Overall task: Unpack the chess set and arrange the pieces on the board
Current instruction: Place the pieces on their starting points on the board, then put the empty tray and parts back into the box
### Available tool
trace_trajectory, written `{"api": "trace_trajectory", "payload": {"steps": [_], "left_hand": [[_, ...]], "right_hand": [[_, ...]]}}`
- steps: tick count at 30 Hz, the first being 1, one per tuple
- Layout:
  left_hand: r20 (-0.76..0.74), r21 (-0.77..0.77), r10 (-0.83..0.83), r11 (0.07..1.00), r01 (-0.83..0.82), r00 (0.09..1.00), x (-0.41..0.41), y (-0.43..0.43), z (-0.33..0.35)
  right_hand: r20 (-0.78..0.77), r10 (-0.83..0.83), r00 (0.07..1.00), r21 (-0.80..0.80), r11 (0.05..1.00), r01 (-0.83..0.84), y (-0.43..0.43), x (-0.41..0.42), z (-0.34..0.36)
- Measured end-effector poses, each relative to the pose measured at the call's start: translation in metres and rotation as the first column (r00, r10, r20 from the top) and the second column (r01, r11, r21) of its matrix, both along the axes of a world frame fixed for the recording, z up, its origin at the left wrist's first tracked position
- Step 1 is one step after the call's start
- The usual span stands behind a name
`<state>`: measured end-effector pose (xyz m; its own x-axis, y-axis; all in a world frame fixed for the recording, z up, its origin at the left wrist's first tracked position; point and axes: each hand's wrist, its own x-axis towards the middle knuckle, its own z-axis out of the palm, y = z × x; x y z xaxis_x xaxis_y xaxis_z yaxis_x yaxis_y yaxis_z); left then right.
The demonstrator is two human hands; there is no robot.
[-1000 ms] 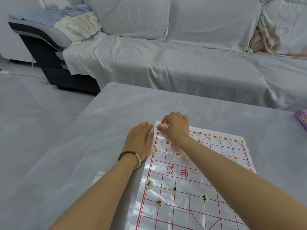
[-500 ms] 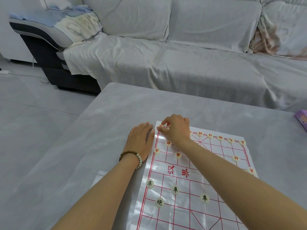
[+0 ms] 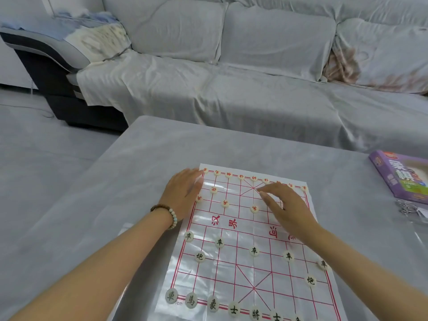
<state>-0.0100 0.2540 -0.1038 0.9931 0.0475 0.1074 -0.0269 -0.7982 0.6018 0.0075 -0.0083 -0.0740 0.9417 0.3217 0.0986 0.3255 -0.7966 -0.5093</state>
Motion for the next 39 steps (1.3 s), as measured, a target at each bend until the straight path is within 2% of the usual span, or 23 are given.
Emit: {"api": "trace_trajectory", "payload": {"steps": [3,5,8,11,14,22,35,39], "left_hand": [[-0.017,0.142,-0.212,0.967,0.212,0.977,-0.035,-0.027,0.022],[-0.107,0.255,-0.338,0.9,0.354,0.935,-0.054,-0.044,0.027],[-0.195,0.332,-0.382,0.841,0.427,0.903,-0.074,-0.067,0.023],[-0.313,0.39,-0.314,0.818,0.423,0.896,-0.081,-0.077,0.017],[-0.356,0.438,-0.252,0.806,0.399,0.9,-0.082,-0.078,0.017],[-0.374,0.491,-0.211,0.781,0.386,0.903,-0.08,-0.065,0.014],[-0.374,0.438,-0.197,0.824,0.36,0.906,-0.06,-0.032,0.018],[-0.32,0.406,-0.211,0.85,0.335,0.924,-0.058,-0.038,0.023]], "right_hand": [[-0.121,0.065,0.991,-0.038,0.997,-0.07,-0.027,-0.035,-0.001],[-0.192,0.107,0.975,-0.098,0.987,-0.128,-0.036,-0.053,-0.002],[-0.242,0.182,0.953,-0.191,0.954,-0.23,-0.038,-0.068,-0.005],[-0.26,0.214,0.942,-0.226,0.934,-0.275,-0.035,-0.072,-0.009],[-0.268,0.221,0.938,-0.253,0.923,-0.29,-0.031,-0.072,-0.014],[-0.263,0.243,0.934,-0.252,0.917,-0.31,-0.018,-0.062,-0.02],[-0.21,0.237,0.949,-0.236,0.929,-0.284,0.02,-0.044,-0.028],[-0.224,0.202,0.954,-0.091,0.97,-0.226,0.01,-0.051,-0.019]]}}
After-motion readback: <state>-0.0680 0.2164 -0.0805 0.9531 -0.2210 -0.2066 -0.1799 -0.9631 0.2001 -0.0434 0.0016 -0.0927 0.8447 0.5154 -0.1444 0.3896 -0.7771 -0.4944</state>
